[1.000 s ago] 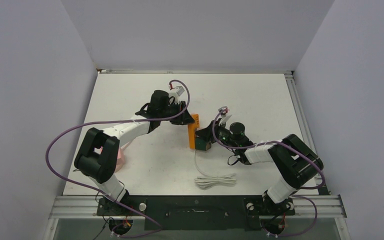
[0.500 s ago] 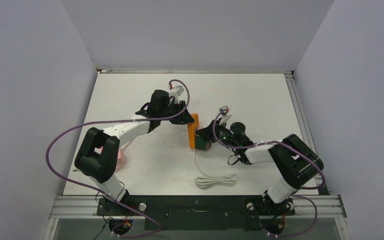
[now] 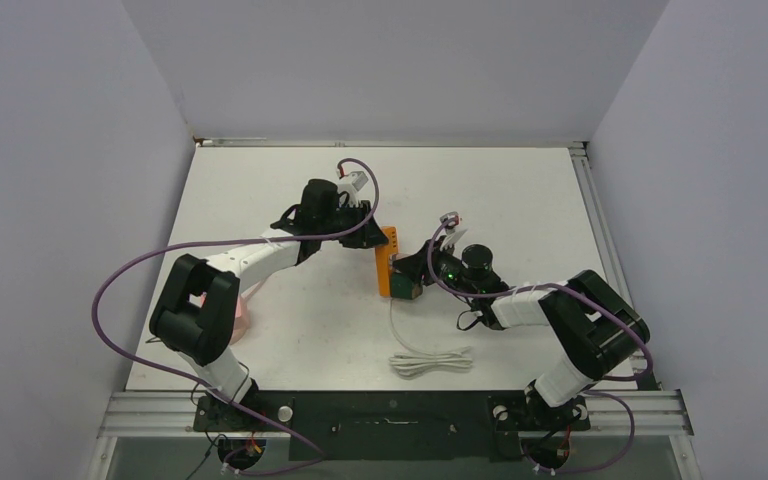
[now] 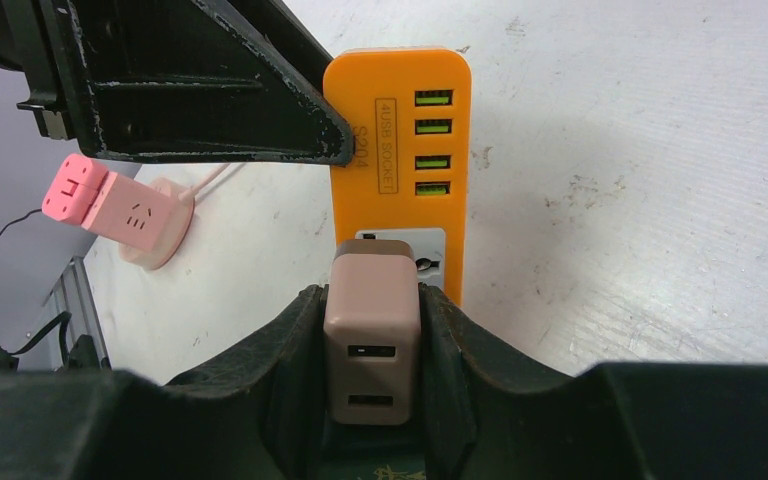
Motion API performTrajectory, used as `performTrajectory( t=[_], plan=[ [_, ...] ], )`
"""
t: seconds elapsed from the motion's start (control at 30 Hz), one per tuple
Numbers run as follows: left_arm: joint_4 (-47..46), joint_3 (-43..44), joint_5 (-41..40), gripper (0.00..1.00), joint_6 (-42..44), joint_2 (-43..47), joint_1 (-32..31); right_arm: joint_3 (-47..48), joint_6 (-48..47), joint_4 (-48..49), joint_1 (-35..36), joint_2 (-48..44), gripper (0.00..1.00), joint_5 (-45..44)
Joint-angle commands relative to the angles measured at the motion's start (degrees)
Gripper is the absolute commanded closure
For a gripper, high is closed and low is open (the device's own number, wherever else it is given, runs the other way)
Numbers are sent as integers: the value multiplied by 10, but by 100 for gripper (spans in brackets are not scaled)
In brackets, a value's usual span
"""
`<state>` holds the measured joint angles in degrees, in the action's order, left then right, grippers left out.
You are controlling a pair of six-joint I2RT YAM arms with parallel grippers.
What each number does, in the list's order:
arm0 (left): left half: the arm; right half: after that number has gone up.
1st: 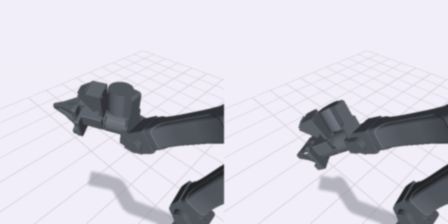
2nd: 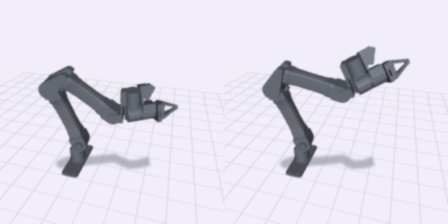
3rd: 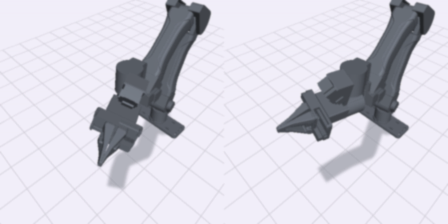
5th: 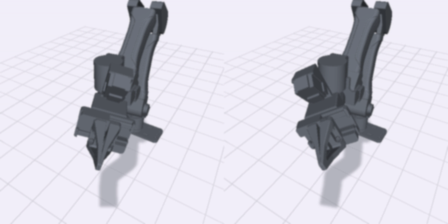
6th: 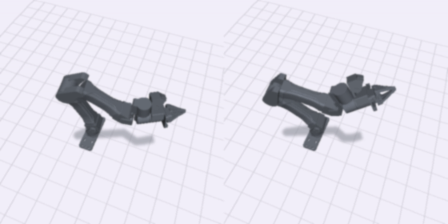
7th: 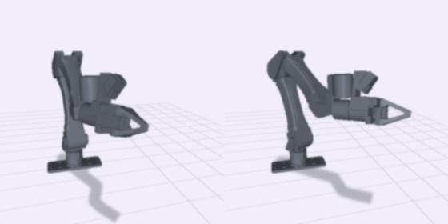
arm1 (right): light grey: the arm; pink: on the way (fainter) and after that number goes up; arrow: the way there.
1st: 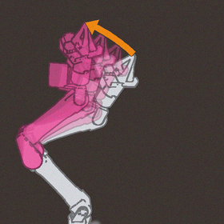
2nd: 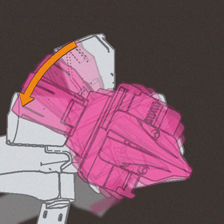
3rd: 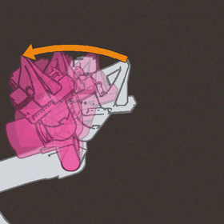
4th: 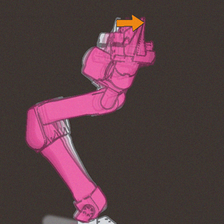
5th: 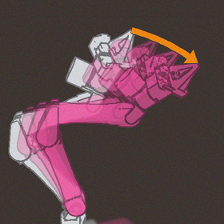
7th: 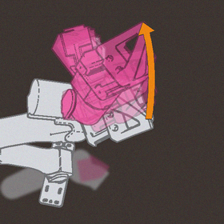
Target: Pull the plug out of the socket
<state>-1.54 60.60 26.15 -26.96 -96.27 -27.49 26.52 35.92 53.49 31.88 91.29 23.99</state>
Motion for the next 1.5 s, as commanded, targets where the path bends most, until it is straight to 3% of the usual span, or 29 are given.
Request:
performTrajectory(
  t=[0.0,0.77,0.9,0.97,1.07,1.3,1.47],
  plan=[
    [-7,27,11,100,-5,7,6,-7,-12,1,-16,-18,95,-47],
    [6,30,-4,100,-7,9,12,-14,-24,-8,-16,-42,95,-66],
    [-12,12,-16,100,-24,28,28,-68,-16,3,-18,-106,95,-170],
    [-29,1,-11,100,-32,41,35,-75,-17,-47,-24,-141,95,-232],
    [-33,1,0,100,-26,48,36,-71,-12,-111,-56,-160,95,-291],
    [-41,4,19,100,-26,45,36,-80,56,-133,-181,-132,95,-225],
    [-41,5,21,100,-24,45,36,-76,70,-150,-217,-111,89,-216]
  ],
)
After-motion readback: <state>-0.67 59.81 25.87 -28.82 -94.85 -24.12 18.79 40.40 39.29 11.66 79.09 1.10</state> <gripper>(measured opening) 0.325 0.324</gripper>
